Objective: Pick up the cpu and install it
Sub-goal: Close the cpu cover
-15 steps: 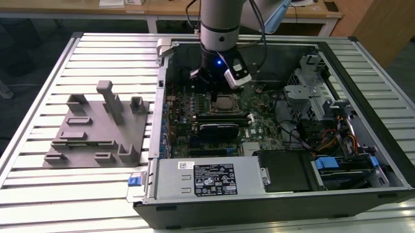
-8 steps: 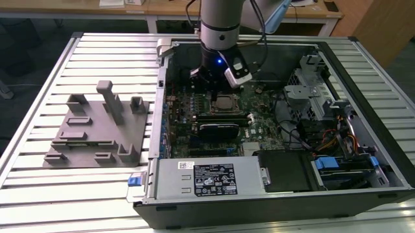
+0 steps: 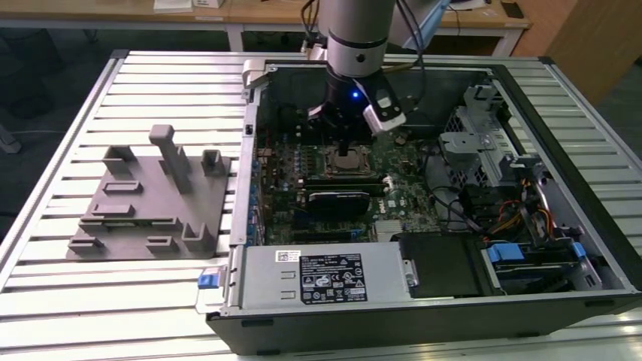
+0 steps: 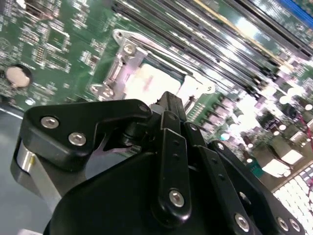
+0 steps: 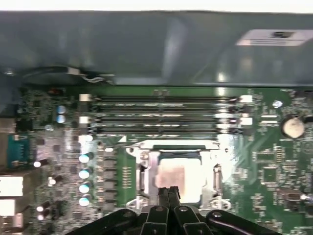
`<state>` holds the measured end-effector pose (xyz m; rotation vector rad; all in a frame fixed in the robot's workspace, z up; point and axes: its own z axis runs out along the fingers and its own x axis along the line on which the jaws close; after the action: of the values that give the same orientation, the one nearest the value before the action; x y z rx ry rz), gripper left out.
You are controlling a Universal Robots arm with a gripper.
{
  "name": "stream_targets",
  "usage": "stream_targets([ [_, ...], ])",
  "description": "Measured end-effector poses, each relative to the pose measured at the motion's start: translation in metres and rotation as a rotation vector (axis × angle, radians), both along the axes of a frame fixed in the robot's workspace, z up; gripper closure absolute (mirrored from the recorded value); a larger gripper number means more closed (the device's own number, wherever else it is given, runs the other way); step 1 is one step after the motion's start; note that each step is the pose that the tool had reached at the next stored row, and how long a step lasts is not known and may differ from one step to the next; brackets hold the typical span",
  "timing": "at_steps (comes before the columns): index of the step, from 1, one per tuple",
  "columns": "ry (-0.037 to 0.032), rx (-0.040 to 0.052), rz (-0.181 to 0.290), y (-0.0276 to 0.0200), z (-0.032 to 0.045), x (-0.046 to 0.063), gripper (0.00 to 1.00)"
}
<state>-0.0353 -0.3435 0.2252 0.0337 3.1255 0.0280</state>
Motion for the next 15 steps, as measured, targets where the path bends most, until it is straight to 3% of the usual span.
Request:
stream_targets([
  [6, 0.0001, -0.0001, 0.000, 0.0003, 0.0008, 0.007, 0.89],
  [12, 0.0000, -0.0001, 0.000, 0.0003, 0.0134, 0.007, 0.89],
  [15, -0.0002, 0.0003, 0.000, 0.0003, 0.0141, 0.007, 0.89],
])
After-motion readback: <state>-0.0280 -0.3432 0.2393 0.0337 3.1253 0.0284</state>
